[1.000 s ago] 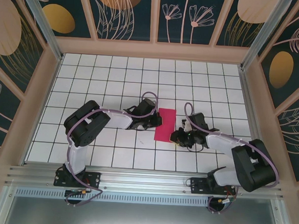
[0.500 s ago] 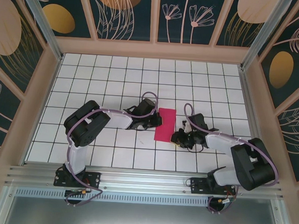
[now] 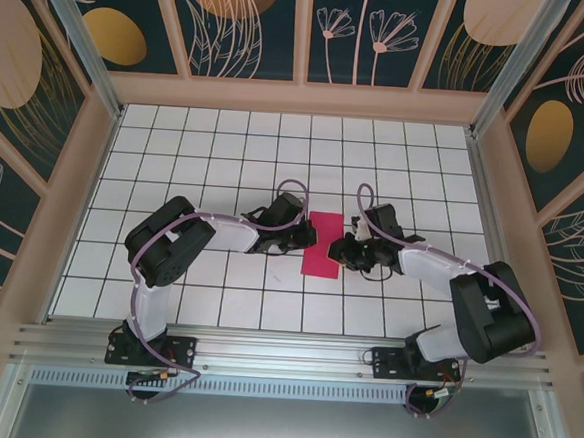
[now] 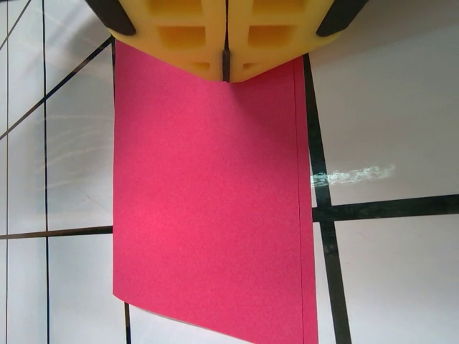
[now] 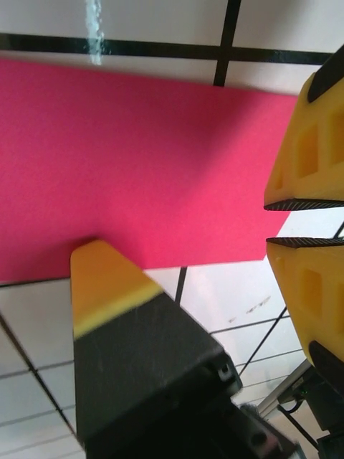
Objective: Fold a paper plane with a square sheet of paper (pick it up from the middle)
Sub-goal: Fold the square sheet of paper in half at the center of the table.
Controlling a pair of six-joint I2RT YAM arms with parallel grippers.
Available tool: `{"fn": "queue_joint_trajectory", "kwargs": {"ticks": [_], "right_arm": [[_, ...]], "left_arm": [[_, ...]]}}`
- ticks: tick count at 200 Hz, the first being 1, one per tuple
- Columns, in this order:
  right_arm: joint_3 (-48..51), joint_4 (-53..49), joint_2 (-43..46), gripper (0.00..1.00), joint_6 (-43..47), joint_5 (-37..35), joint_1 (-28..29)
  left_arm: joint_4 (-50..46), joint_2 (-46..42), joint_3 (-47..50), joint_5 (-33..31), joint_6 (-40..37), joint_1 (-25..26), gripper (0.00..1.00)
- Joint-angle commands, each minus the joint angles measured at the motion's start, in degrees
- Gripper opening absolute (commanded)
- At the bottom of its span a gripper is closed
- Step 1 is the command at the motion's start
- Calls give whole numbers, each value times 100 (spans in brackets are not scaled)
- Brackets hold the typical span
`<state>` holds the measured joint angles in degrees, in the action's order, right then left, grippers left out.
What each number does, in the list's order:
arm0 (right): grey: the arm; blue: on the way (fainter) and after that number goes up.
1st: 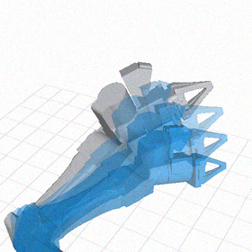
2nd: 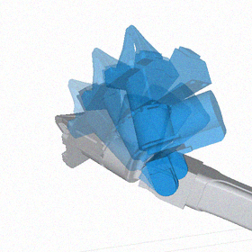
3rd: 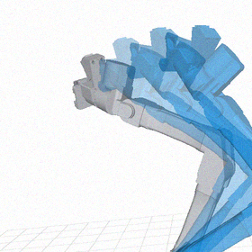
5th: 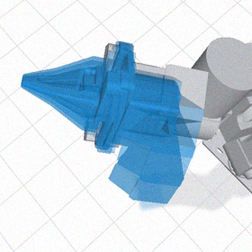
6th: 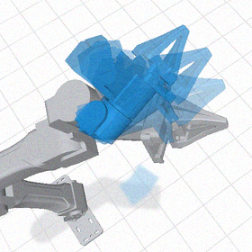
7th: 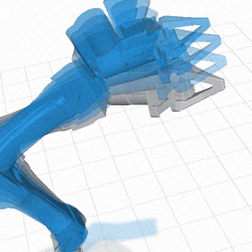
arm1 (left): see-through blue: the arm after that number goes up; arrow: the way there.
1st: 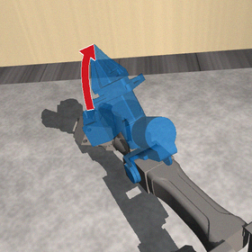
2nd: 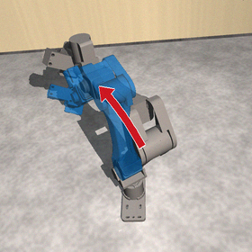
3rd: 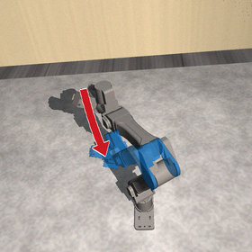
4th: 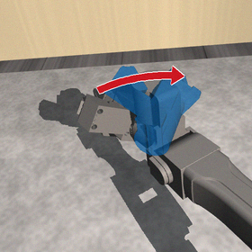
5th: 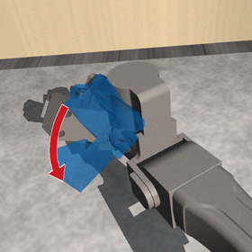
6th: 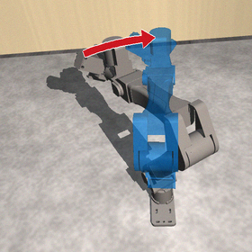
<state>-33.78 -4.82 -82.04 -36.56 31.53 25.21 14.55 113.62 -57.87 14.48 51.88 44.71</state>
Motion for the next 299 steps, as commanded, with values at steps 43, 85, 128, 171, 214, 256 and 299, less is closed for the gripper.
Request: {"fn": "queue_joint_trajectory", "kwargs": {"ticks": [43, 85, 128, 171, 214, 256, 299], "right_arm": [[367, 115, -474, 20, 156, 50, -189], [-210, 130, -266, 20, 247, 143, -365], [-375, 479, -1041, 19, 301, 294, -560], [-350, 160, -1295, 18, 550, 81, -605], [-1026, -151, -972, 19, 667, 82, -650], [-1337, 18, -1478, 19, 690, 175, -799], [-1271, 128, -1871, 18, 667, 110, -817]], "left_arm": [[-1208, 266, 260, -200, -213, 8, 9], [-1218, 292, 243, -182, -202, 12, 8], [-1227, 323, 249, -173, -190, 8, 9], [-1252, 300, 244, -183, -187, 12, 9], [-1331, 314, 247, -200, -221, 5, 9], [-1323, 301, 249, -215, -193, 9, 9], [-1321, 302, 247, -201, -196, 5, 9]]}}
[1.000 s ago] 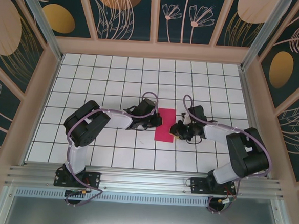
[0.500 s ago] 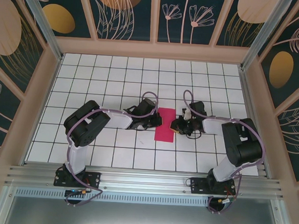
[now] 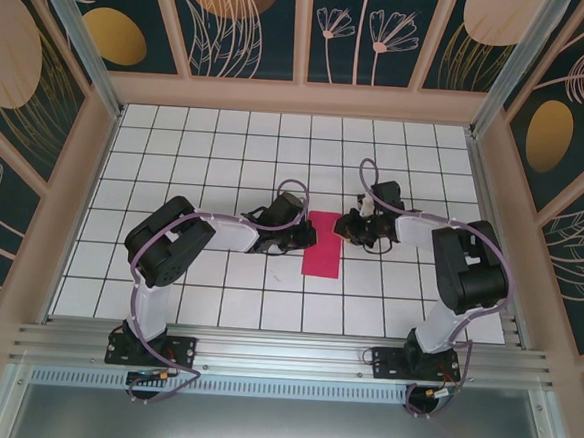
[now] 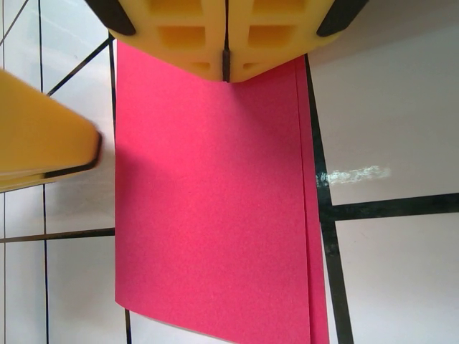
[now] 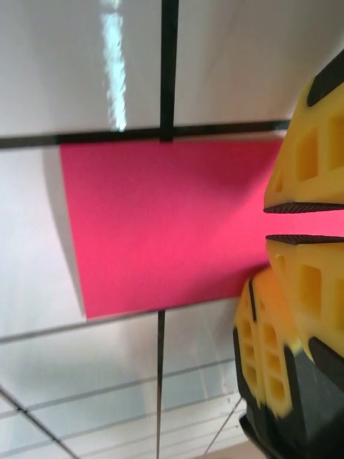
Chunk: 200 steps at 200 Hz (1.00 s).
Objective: Fold a paper plane with a square sheet of paper (pick it up from the middle)
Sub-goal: Fold the square sheet of paper in half at the center of the table.
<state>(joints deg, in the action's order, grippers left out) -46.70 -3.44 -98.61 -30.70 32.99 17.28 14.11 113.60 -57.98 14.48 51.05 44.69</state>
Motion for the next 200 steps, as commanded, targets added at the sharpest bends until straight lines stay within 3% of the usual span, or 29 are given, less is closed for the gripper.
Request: {"fn": "queue_joint_trajectory", "kwargs": {"ticks": [1, 68, 142, 200], "right_arm": [[25, -13, -222, 18, 82, -46, -28], [-529, -369, 22, 18, 222, -109, -72], [-853, -246, -874, 18, 176, -285, -192], [-1430, -596, -723, 19, 382, -190, -216]], "left_arm": [[-1278, 308, 259, -200, -112, 10, 9], [-1314, 285, 259, -231, -135, 14, 9], [-1314, 267, 260, -225, -127, 14, 9], [-1323, 259, 261, -262, -117, 14, 9]]}}
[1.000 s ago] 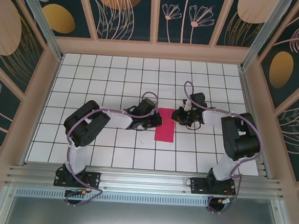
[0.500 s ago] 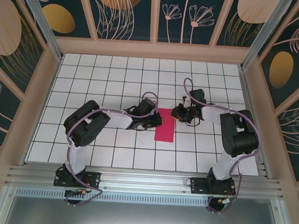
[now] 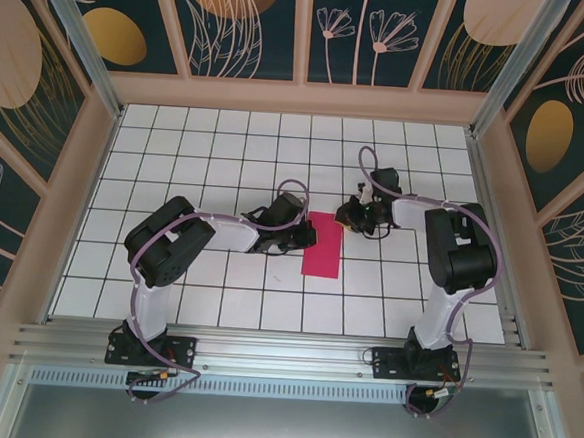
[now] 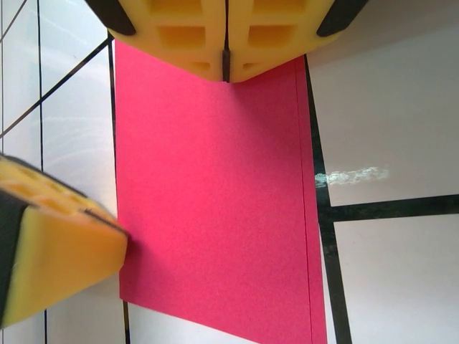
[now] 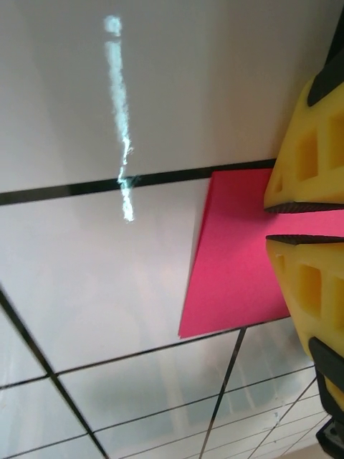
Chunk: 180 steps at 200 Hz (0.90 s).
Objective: Fold a paper plane with a square sheet of paper (pick it up from the middle)
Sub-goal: Fold the square sheet of paper in half at the center of the table.
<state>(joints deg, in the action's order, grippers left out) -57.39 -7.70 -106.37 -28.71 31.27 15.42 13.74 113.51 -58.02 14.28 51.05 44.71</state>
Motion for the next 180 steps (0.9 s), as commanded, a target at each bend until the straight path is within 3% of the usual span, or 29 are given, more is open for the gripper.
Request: {"fn": "queue_joint_trajectory", "kwargs": {"ticks": [1, 72, 129, 180], "right_arm": [[-370, -170, 40, 19, 187, -16, -35], [-46, 259, -516, 18, 30, 41, -42], [-216, -21, -627, 18, 255, -312, -211], [-342, -242, 165, 22, 422, 46, -289]], "left_arm": [[-1286, 268, 260, -242, -115, 12, 9], [-1262, 241, 274, -244, -97, 11, 9], [-1281, 185, 259, -240, -121, 7, 9], [-1219, -247, 281, -110, -69, 12, 14]]}}
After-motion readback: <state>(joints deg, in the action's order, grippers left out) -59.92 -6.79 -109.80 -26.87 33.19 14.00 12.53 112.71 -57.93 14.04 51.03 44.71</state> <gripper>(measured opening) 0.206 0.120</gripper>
